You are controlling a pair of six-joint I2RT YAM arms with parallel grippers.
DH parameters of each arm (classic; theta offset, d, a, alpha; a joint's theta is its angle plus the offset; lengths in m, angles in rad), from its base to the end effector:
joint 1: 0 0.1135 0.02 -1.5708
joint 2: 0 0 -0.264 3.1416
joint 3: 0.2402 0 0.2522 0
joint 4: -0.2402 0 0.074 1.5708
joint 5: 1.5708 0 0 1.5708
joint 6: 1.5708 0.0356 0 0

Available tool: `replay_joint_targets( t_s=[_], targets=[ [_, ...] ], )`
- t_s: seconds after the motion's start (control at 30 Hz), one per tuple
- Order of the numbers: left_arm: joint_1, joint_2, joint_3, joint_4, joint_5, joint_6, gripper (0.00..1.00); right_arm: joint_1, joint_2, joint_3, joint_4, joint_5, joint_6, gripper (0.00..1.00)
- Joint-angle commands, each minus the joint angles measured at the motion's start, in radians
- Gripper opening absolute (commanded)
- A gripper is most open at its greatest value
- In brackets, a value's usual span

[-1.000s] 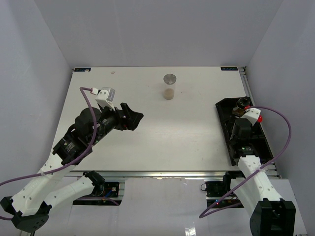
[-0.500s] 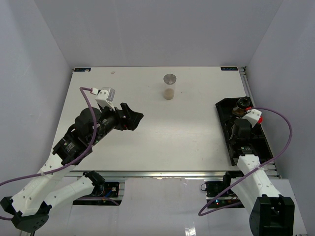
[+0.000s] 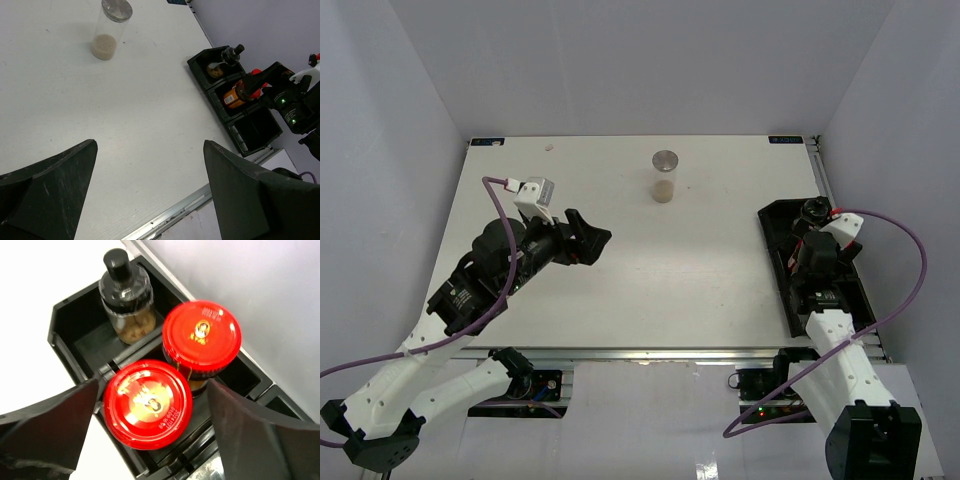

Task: Organize the condiment bottles

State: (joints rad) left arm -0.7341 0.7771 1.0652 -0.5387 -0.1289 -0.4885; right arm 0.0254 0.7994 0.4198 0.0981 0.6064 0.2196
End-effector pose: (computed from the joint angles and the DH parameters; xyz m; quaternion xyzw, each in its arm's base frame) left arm 0.1185 -0.1008 0.3986 0.0574 0.7872 -0.3095 0.5303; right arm 0.1854 -0.0156 0.2390 0.2525 0.7419 -0.1668 0.5984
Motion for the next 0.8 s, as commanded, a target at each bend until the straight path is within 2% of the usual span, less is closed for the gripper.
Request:
replay_joint_targets(
  t_s=[0.0,0.2,0.3,0.4,0.47,0.63,0.77],
  targets=[
    [0.004,0.022,0.060,0.008,-0.008,0.013,0.98,-0.005,-0.038,0.148,-0.124,0.005,0.044,0.90],
    [0.004,0.131,0.115,-0.018,-0.028,0.025,0.98,-0.005,-0.068,0.280,-0.268,-0.092,0.053,0.90],
    [0.004,0.188,0.159,-0.045,-0.066,0.042,0.98,-0.004,-0.054,0.333,-0.291,-0.290,0.045,0.90],
    [0.010,0.243,0.222,-0.086,-0.142,0.068,0.98,0.002,-0.002,0.375,-0.286,-0.575,0.021,0.90],
    [0.020,0.264,0.268,-0.128,-0.201,0.074,0.98,0.037,0.034,0.408,-0.304,-0.682,0.011,0.90],
    [0.084,0.303,0.328,-0.209,-0.241,0.039,0.98,0.147,0.042,0.399,-0.252,-0.762,0.030,0.90],
    [0.174,0.376,0.356,-0.262,-0.224,0.033,0.98,0.267,0.085,0.396,-0.225,-0.754,0.011,0.90]
  ],
)
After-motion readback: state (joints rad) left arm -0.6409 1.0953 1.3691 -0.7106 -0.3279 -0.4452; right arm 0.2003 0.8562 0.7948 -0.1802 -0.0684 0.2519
